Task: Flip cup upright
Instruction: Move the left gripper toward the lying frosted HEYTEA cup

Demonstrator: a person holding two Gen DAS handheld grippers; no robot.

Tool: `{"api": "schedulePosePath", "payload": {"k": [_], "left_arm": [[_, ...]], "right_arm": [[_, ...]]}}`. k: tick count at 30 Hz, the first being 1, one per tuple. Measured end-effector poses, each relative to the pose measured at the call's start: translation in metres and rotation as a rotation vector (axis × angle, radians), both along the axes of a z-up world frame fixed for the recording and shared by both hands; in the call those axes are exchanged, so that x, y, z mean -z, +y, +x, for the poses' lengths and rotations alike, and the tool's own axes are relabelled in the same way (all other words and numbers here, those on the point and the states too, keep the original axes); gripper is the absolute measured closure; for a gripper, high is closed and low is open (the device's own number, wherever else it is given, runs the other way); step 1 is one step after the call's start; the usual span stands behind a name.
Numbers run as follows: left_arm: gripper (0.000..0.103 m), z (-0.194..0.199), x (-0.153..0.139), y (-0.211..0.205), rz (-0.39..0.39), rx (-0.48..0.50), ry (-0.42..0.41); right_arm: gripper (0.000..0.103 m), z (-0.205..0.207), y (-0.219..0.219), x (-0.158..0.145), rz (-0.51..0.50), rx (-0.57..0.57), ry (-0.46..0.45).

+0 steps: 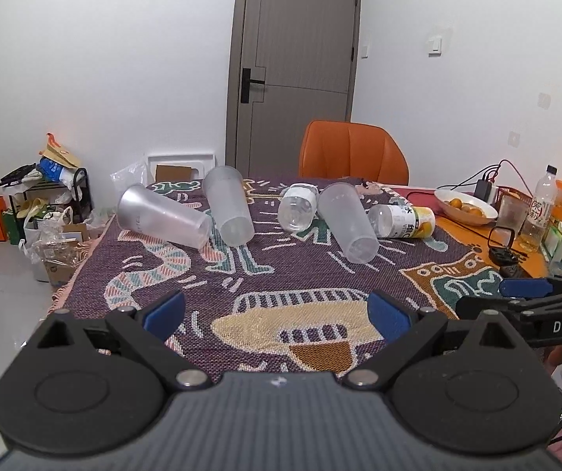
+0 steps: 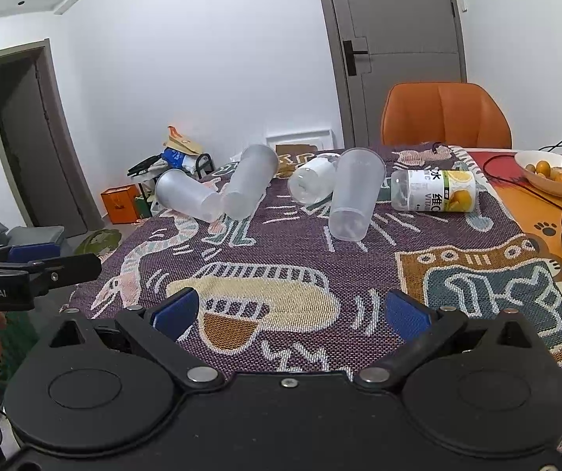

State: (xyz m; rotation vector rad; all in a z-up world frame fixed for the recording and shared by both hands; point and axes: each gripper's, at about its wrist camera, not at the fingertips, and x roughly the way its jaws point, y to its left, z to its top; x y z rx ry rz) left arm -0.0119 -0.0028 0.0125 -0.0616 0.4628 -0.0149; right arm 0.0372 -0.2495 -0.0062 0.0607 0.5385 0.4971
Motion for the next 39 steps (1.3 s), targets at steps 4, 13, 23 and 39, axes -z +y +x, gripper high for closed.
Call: {"api": "schedulePosePath", "payload": {"k": [4,13,23,39], "left_arm": [[0.005,0.0,-0.001,-0.001,0.001,0.0,-0.004],[0.005,0.011,0.007,-0.004,-0.014,0.006,0.009],[0.005,0.058,0.004,-0.022,0.023,0.039,0.004],[0.005,0.149,0.007,-0.039,0.046,0.042,0.076]], "right_arm": [[0.0,-0.001,-0.002,-0.001,0.003,-0.002,-0.005],[0.0,0.005,-0.006,0.004,0.022,0.01,0.011],[0.0,0.038,-0.003,0.002,0.027,0.01,-0.001],[0.0,0.114,-0.03,0.023,0.088,0.071,0.058]]}}
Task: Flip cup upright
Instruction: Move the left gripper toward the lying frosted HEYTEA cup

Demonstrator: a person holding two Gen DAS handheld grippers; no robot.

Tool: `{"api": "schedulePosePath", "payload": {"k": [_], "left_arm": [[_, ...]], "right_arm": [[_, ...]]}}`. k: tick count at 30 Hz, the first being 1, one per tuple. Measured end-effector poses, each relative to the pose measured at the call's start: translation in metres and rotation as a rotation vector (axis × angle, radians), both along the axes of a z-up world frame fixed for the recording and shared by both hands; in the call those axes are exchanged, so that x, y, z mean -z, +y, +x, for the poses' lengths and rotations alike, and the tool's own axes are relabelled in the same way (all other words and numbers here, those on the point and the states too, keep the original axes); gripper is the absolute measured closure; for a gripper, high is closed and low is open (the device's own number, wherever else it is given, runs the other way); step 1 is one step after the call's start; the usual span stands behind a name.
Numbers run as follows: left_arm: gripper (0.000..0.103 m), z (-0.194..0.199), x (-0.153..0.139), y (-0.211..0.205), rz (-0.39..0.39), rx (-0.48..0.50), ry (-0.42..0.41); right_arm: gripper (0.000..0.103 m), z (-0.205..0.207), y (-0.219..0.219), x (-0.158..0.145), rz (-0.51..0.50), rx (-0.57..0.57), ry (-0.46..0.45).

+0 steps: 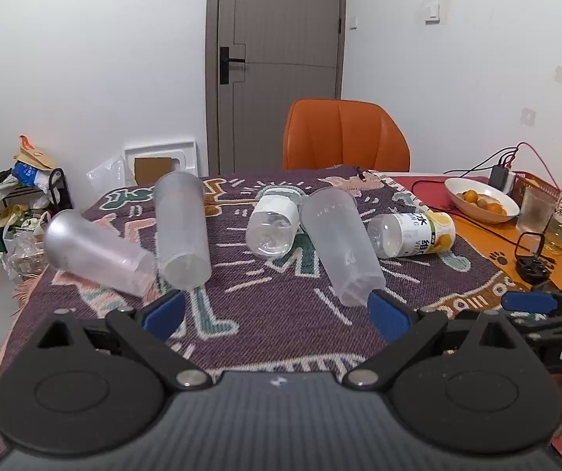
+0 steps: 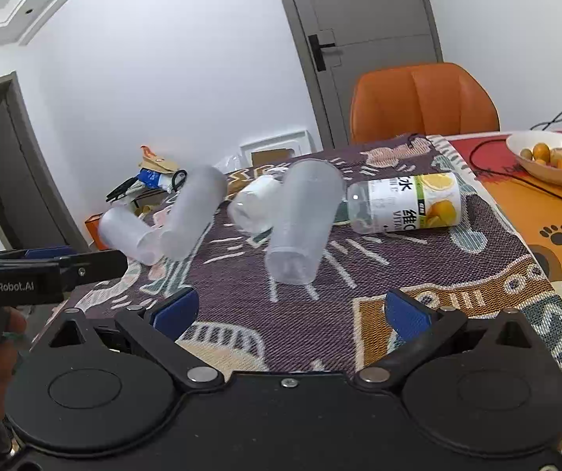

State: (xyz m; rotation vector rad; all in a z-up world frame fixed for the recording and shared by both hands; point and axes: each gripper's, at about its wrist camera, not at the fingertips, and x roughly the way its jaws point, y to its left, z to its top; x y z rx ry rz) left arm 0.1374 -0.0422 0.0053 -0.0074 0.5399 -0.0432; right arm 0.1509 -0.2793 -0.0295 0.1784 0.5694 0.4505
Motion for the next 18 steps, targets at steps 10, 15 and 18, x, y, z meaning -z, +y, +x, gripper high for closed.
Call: {"api": "schedulePosePath", "payload": {"k": [10,15,18], "left_arm": [[0.005,0.062,0.009,-0.026,-0.008,0.053,0.051],[0.007,0.095,0.016,-0.036,-0.043,0.066,0.102],[0.007,0.114,0.02,-0.041,-0.065,0.062,0.126]], "right_arm": [[0.0,0.045,-0.031,0.021,0.053,0.07,0.049],[0.0,0.062,-0.046,0.032,0.076,0.094,0.06],[0.0,0.071,-0.056,0.036,0.097,0.11,0.071]]}}
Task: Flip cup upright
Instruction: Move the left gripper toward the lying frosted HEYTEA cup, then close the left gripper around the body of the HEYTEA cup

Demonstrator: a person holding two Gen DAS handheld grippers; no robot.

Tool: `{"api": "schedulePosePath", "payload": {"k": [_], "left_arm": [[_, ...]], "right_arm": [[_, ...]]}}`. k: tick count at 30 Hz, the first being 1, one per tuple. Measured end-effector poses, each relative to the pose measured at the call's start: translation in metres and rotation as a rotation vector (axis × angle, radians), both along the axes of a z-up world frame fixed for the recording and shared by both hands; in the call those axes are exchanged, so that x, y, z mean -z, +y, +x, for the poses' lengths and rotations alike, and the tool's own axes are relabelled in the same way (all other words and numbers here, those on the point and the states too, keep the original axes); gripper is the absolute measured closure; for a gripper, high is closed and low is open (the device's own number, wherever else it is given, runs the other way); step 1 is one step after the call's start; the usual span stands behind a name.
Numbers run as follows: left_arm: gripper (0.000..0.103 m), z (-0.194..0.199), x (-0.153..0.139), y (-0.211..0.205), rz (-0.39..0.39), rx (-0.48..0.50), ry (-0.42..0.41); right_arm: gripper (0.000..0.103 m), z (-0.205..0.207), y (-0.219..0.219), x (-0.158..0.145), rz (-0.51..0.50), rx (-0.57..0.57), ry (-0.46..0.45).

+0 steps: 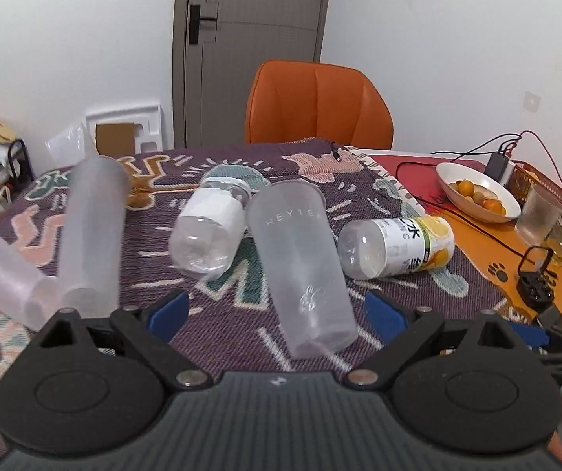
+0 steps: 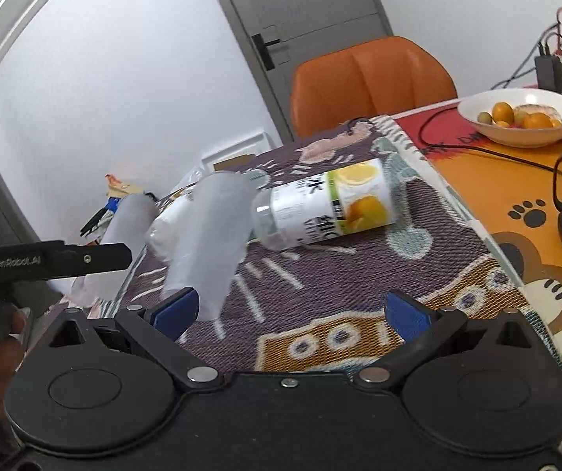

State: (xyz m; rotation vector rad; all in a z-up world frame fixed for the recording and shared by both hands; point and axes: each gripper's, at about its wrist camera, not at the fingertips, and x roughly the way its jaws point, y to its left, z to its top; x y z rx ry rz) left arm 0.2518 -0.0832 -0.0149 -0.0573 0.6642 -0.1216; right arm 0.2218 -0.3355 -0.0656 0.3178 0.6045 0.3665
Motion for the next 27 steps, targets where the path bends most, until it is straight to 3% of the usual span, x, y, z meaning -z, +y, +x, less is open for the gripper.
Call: {"api": "schedulePosePath", "payload": {"k": [16,20,25,27], "left_arm": [[0.011,0.079,0.028,-0.023,-0.006,0.01,0.117],[0.012,0.093,0.038,-0.021,-0.004,-0.009,0.15],[0.034,0.098,0.046,-0.024,-0.023,0.012,0.192],[0.037,0.1,0.048,-0.027,-0.03,0.021,0.205]], "right_arm": [[0.0,0.03,-0.022,0.02,0.048,0.016,0.049],[0.0,0.032,-0.029,0.022,0.133,0.002,0.069],[0.0,0.032,-0.033,0.023,0.157,0.011,0.071],[0.0,0.032,-0.033,0.024,0.152,0.017,0.08]]}}
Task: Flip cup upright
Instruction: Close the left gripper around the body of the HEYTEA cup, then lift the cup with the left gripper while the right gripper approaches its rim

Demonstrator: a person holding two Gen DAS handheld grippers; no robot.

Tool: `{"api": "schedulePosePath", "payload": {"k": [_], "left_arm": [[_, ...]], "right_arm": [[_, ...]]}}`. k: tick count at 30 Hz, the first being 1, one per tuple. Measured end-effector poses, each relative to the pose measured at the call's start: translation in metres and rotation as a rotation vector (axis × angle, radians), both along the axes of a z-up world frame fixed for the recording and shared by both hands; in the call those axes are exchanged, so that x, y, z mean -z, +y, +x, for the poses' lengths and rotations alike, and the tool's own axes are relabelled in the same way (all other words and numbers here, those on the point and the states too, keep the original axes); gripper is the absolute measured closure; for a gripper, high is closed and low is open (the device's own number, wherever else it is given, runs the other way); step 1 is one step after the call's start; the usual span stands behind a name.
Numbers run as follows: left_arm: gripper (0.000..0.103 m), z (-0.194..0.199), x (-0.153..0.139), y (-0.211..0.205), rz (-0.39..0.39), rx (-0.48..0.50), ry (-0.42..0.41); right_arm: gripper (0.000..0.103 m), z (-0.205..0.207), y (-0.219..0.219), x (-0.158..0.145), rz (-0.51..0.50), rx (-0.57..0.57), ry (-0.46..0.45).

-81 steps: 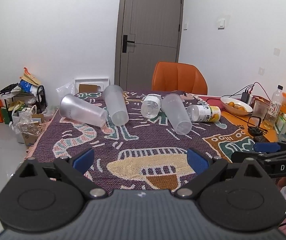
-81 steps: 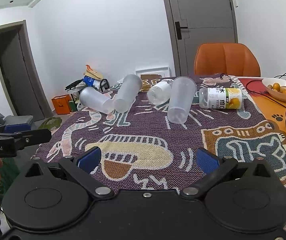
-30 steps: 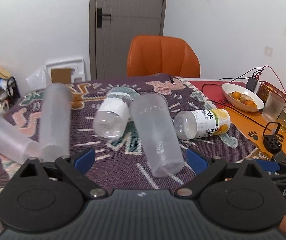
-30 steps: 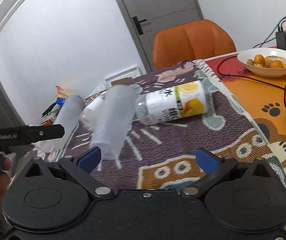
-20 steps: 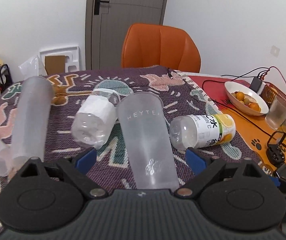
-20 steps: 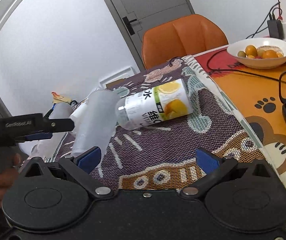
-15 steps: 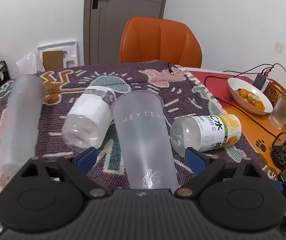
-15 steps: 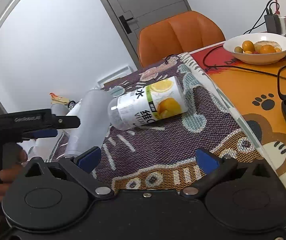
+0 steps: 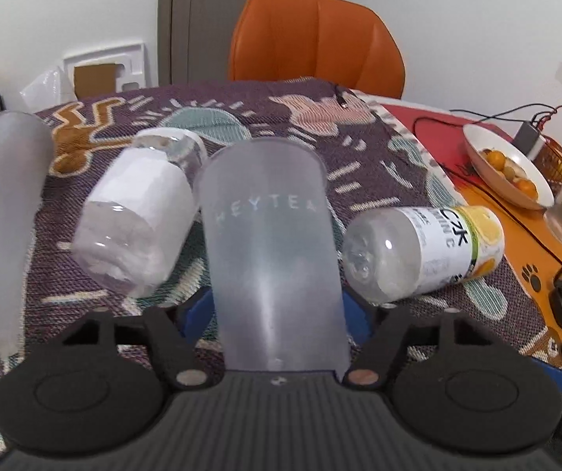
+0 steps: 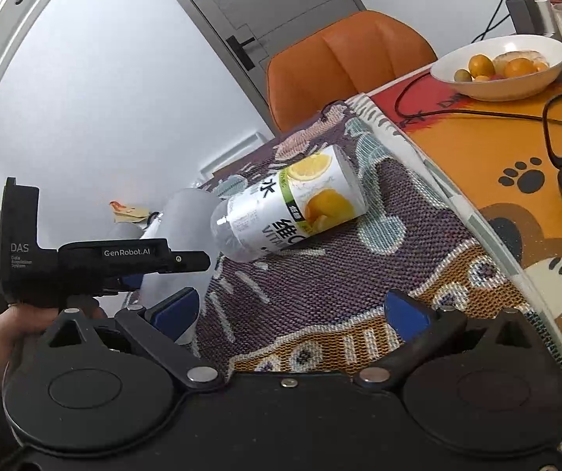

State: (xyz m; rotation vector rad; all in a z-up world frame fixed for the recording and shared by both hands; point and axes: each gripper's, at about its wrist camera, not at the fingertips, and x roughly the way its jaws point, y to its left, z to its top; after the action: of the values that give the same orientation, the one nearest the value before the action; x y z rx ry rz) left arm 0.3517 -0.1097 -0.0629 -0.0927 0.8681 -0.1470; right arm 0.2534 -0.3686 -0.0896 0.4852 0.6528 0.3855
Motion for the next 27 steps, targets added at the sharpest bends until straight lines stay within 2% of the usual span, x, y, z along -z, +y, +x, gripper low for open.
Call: {"api": "schedulePosePath", "payload": {"k": [10,27], "left_arm": [[0.038,-0.027,-0.028,0.005,-0.032,0.005,-0.073],[0.038,-0.107,-0.048,0.029,-0.066,0.014,-0.112]], "right_arm": [[0.0,-0.016,-0.004,-0.001,-0.011,0.033,0.009],[0.0,-0.056,0.016,-0.018,-0.016,0.008,-0.023]]}}
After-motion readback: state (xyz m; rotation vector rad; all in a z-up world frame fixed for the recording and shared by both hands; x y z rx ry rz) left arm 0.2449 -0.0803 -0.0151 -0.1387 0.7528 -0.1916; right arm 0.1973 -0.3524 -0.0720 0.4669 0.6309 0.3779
